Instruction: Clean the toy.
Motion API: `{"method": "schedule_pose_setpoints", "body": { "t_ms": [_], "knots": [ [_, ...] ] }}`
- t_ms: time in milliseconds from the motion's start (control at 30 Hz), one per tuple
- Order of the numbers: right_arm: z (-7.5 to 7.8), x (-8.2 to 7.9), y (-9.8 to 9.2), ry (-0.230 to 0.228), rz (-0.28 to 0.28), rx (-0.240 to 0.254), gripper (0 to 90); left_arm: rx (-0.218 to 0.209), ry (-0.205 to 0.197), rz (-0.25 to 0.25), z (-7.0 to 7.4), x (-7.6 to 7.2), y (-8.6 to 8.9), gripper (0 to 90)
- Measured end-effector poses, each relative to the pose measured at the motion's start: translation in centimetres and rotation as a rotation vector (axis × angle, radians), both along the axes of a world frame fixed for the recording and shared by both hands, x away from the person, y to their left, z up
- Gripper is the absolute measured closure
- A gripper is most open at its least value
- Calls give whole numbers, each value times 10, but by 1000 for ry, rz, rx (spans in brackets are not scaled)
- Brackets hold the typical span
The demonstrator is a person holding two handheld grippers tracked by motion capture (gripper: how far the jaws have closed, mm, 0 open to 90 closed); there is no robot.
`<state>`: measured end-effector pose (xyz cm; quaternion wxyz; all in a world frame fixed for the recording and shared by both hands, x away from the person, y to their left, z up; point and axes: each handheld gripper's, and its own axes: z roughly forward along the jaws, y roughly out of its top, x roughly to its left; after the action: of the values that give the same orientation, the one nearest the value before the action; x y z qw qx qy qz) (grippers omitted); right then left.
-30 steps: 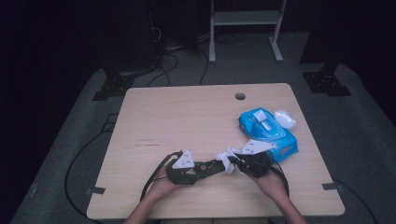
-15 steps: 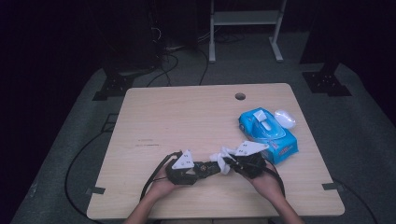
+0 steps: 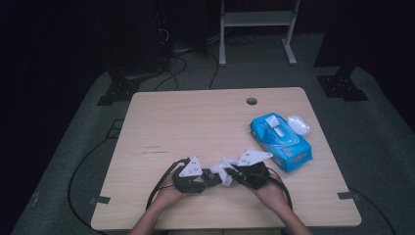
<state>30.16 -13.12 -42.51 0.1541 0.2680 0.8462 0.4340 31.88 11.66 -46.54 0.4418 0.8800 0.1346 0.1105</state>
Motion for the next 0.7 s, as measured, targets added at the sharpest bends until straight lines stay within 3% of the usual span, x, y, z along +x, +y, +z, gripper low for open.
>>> {"method": "schedule_pose_setpoints", "body": {
  "t_ms": [100,167,200,333,433,533,600,700],
  "knots": [
    [2,4,-23,-9,-76,-20,823,-4,-3,-1,1,1,2,581],
    [3,6,-32,1,-99,5,822,4,-7,1,2,1,1,581],
    [4,6,-33,-13,-117,-24,823,9,-9,1,1,1,1,581],
    [3,6,-29,8,-90,20,822,11,-7,0,1,1,2,581],
    [3,4,-22,-7,-59,-11,822,12,-9,3,2,1,3,581],
    [1,8,-30,6,-80,4,822,7,-12,7,2,1,5,582],
    [1,10,-38,-18,-131,-48,822,12,-12,11,2,2,6,581],
    [-2,13,-50,28,-152,6,822,15,-13,11,2,2,7,582]
  ]
}}
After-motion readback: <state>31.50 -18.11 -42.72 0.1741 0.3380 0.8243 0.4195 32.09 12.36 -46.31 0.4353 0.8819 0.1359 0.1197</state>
